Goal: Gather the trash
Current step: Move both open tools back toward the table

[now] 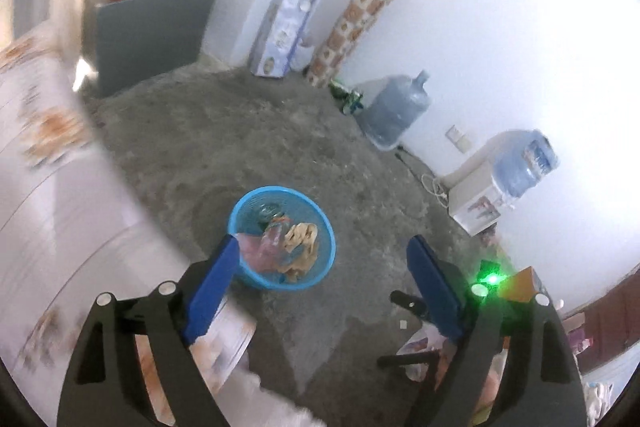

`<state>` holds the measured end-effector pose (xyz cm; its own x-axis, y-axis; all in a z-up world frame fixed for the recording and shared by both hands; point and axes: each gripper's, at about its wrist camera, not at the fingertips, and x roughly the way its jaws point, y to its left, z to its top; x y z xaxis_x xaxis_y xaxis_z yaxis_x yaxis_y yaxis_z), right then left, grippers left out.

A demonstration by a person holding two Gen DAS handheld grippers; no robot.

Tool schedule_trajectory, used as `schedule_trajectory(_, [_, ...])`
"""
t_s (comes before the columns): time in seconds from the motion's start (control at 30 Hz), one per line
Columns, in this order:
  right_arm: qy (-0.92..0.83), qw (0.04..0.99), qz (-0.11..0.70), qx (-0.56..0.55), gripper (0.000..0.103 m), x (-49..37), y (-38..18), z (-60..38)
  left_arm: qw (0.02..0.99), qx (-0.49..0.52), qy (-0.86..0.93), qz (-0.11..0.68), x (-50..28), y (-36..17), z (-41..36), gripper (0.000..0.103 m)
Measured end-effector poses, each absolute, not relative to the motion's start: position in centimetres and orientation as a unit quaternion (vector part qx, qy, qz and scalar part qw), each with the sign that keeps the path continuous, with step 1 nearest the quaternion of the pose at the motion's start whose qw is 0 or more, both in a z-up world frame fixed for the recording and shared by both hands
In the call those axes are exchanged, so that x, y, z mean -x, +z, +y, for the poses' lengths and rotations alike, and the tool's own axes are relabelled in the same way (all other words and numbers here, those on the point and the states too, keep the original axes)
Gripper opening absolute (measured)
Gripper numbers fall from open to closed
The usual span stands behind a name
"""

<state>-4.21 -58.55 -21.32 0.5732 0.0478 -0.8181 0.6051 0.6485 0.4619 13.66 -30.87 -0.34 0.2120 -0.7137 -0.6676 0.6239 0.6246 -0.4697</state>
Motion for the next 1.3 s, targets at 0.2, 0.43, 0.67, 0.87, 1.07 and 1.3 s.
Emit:
schedule_trajectory(0.2, [-0.138, 0.825, 0.454, -0.306, 0.080, 3.4, -18.4, -53.5, 0.822, 0.088, -0.334, 0.454, -11.9, -0.6, -18.4, 0.084])
schedule_trajectory(0.43, [-0.061, 0.865, 0.441, -0.233, 0.084, -0.6, -12.8, -46.5, 0.875, 0.156, -0.193, 0.416, -10.6, 0.6, -4.8, 0.084])
schedule_trajectory(0.67, [0.064, 0.878, 0.434, -0.192, 0.084, -6.3, -7.9, -38.0, 0.892, 0.184, -0.111, 0.397, -11.1, 0.6, 2.0, 0.084])
schedule_trajectory(0.87, [0.191, 0.851, 0.431, -0.232, 0.084, -13.3, -4.0, -30.4, 0.906, 0.169, -0.034, 0.387, -11.9, -1.3, 5.4, 0.084])
schedule_trajectory(1.07, [0.210, 0.817, 0.461, -0.276, 0.084, -22.4, -3.0, -23.1, 0.902, 0.156, -0.010, 0.404, -12.8, -3.6, 7.9, 0.084])
schedule_trajectory(1.3, [0.163, 0.821, 0.497, -0.228, 0.084, -29.7, -4.4, -17.5, 0.912, 0.127, 0.023, 0.390, -15.4, -3.9, 8.8, 0.084])
